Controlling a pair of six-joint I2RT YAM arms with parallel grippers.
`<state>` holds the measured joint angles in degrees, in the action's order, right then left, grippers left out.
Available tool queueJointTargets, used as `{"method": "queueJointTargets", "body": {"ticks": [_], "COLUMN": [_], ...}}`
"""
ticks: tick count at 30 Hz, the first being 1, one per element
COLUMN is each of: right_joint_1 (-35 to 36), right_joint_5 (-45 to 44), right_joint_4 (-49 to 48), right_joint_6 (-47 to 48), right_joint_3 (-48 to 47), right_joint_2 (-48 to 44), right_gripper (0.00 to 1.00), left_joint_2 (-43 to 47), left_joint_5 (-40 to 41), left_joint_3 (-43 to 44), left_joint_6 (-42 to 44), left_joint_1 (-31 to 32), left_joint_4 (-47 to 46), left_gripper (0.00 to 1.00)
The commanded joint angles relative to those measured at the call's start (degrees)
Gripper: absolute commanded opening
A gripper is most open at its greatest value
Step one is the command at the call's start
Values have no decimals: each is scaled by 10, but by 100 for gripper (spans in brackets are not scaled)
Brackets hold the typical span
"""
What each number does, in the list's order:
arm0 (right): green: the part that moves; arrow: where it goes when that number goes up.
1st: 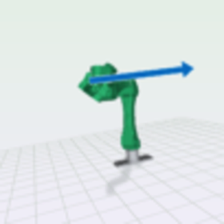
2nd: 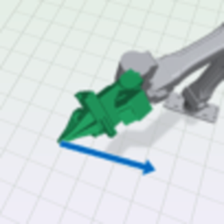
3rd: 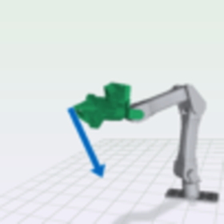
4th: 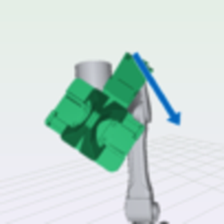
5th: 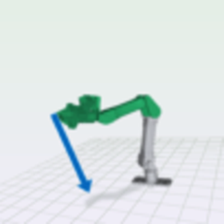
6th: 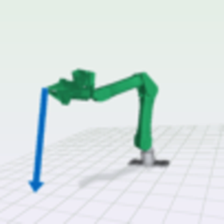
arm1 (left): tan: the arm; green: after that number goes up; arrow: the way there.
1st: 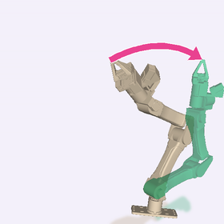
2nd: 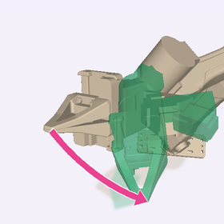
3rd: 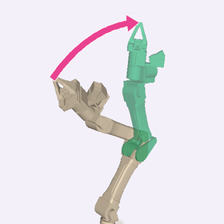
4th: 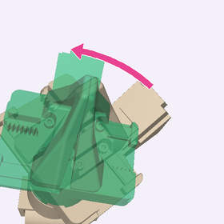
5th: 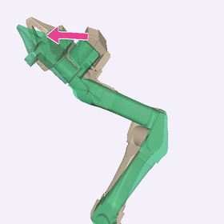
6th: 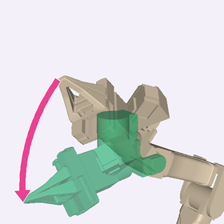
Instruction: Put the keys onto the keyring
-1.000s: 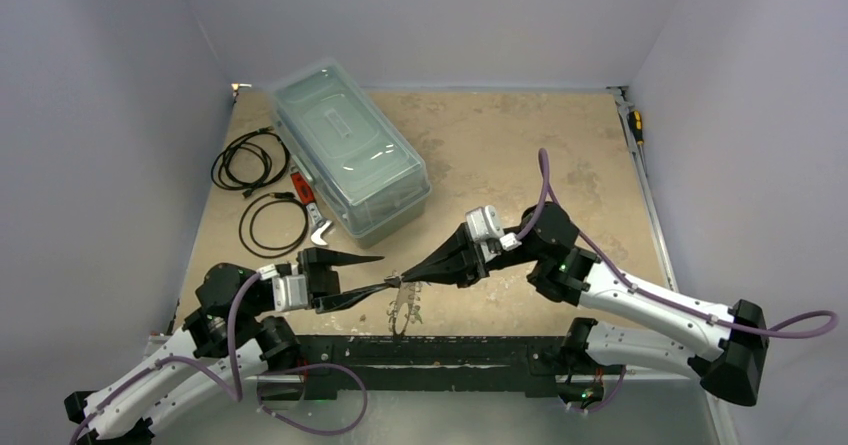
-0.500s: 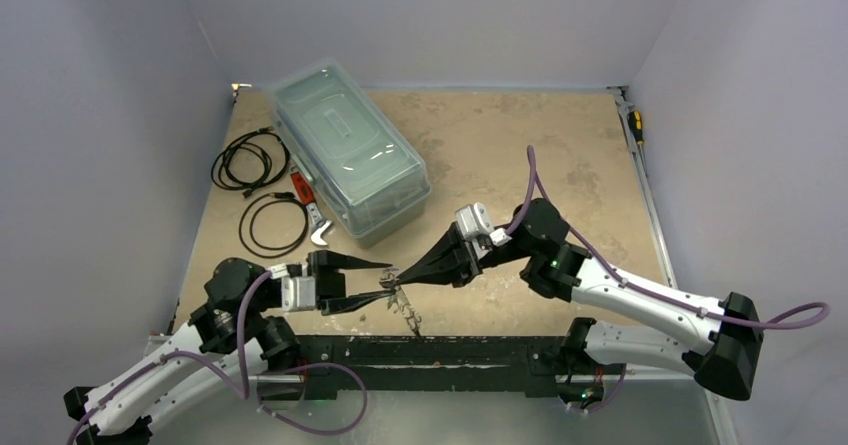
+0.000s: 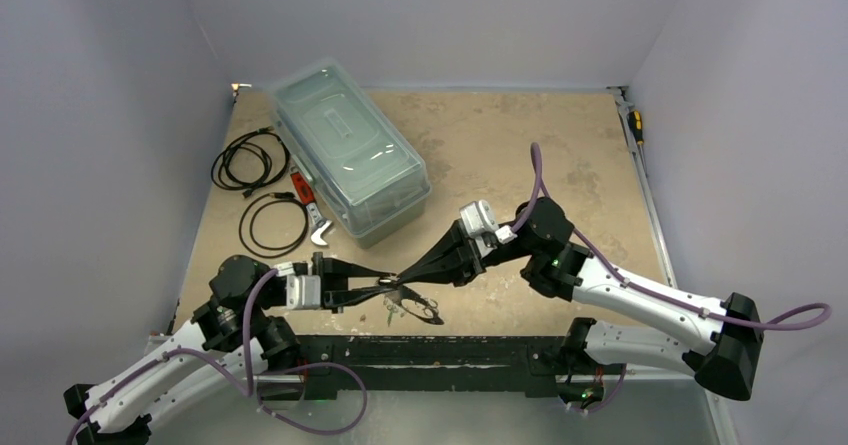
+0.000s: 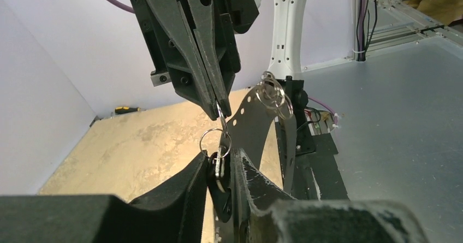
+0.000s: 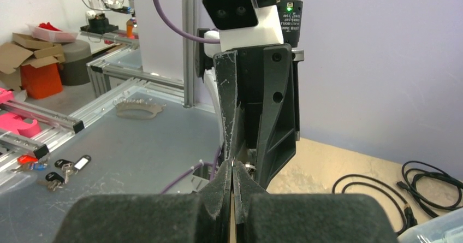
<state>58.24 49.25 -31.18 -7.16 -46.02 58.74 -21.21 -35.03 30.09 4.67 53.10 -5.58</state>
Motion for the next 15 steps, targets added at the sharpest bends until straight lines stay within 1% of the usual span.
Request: {"method": "queueJointTargets", "body": {"ticks": [1,4,15], "right_joint_1": [2,2,2], "right_joint_5": [-1,-12,-16], "right_joint_4": [-53,-65,-154], "right_joint_6": [-14,-15,-61], "right_joint_3": [-20,-17,2], "right_joint_2": [-13,-16,9], "right_gripper": [0,0,0], "left_joint_2": [-2,-1,-3], "left_joint_5": [-8,-8,-4], "left_joint_3": [0,1,1], "left_joint_6": [-9,-9,-6], "left_joint_1": [-1,-1,-1], "left_joint_4": [-22,-22,-19], "left_gripper": [17,13,11]}}
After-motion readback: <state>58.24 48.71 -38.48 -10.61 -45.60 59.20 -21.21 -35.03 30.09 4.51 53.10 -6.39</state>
